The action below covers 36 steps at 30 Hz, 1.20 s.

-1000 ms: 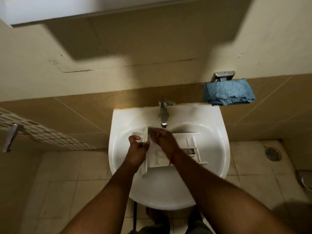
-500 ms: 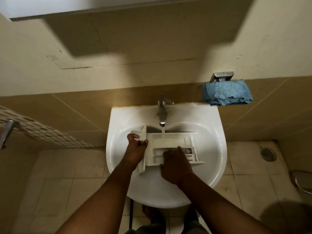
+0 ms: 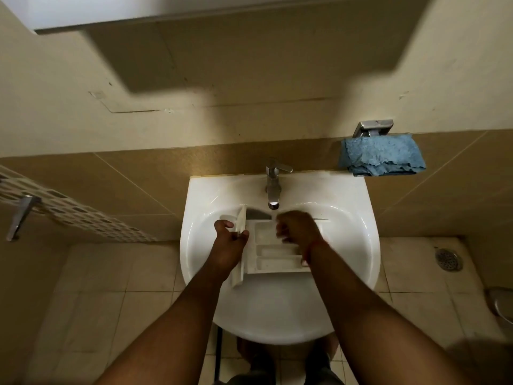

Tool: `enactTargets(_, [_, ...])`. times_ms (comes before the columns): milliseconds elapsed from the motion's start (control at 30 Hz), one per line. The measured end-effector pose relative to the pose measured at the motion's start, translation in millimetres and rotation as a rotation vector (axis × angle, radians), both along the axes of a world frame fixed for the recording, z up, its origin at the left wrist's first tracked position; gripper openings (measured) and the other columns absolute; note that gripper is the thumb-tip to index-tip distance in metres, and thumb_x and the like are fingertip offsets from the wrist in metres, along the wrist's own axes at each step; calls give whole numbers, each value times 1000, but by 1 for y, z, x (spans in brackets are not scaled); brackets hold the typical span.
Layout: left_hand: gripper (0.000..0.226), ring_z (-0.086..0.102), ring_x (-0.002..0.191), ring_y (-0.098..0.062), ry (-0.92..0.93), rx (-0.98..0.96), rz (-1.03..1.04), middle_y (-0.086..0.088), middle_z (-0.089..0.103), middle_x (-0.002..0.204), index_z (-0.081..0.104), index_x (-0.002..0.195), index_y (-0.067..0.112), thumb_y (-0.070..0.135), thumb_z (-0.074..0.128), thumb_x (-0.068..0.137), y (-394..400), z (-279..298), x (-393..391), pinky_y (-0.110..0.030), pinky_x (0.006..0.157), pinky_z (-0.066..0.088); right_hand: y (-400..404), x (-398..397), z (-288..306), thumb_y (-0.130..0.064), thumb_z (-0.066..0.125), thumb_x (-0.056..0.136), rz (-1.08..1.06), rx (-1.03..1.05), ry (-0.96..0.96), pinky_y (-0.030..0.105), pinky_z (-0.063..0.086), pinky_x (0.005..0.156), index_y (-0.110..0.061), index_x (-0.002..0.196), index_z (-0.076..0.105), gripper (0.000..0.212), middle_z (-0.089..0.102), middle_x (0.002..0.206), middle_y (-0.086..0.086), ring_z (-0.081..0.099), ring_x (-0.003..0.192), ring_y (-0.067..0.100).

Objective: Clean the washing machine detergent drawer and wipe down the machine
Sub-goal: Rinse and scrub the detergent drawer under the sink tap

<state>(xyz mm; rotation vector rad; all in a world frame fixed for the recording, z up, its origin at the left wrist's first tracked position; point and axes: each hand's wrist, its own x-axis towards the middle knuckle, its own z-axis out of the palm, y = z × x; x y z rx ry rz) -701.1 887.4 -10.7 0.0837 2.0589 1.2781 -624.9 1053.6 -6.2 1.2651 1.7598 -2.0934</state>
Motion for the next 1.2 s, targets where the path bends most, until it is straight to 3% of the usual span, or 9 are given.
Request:
enactTargets(67, [35,59,86,-18,-5,0,-8,-12,59,109,24,118,19,21,53,99,0,-2,-1,-23,65,47,8,-14,-2,-9,54,95,-398,-466,146,33,55,81,1,95,65,15,67,82,15,63,77,24])
enactTargets(133, [35,59,88,-19,4,-4,-13,-12,59,111,24,120,19,21,53,99,0,-3,0,-24,66,47,2,-29,-6,-4,50,96,-468,-618,219,36,51,97,5,106,60,17,64,92,15,62,88,25])
enactTargets(367, [41,61,98,-22,2,-31,32,-12,60,117,26,122,23,22,58,96,-2,-8,-2,-32,78,53,-89,29,-48,-36,39,100,601,776,294,42,29,118,-18,150,32,54,40,152,4,37,139,19])
enactTargets(500, [40,63,100,-30,-14,-19,18,-15,59,115,25,116,26,22,58,96,-3,-8,-3,-47,87,56,-66,66,-53,-58,44,92,667,1239,73,43,25,115,-19,144,40,66,49,144,4,45,133,23])
enactTargets(633, [40,64,98,-29,-2,-21,6,-14,60,112,24,116,25,23,58,96,-2,-6,-2,-49,87,56,-35,50,-33,-70,37,88,857,1198,-197,47,37,104,-19,139,42,72,50,137,7,47,124,28])
enactTargets(800, [41,63,100,-28,-20,-12,9,-12,60,113,24,118,24,23,58,96,-3,-6,-3,-48,89,55,-57,66,-42,-52,45,90,770,1321,62,42,53,89,-13,120,58,51,55,125,12,56,111,29])
enactTargets(967, [41,62,101,-28,-9,-26,7,-13,59,113,25,118,23,21,59,96,-2,-7,-3,-50,93,53,-25,66,-49,-77,30,80,919,1138,-275,48,36,105,-17,125,54,79,54,129,5,48,122,28])
enactTargets(1100, [41,63,100,-27,-11,-21,9,-12,59,114,25,118,24,21,58,96,-1,-7,-3,-46,90,55,-37,37,-23,-44,54,94,1103,894,-153,45,26,114,-28,147,34,59,36,152,4,32,140,28])
enactTargets(1200, [40,63,98,-28,-15,-14,12,-13,60,113,25,118,23,21,58,96,-2,-7,-3,-42,83,57,-15,21,-7,-29,55,96,954,570,-95,37,37,107,-22,134,55,39,56,136,6,51,126,24])
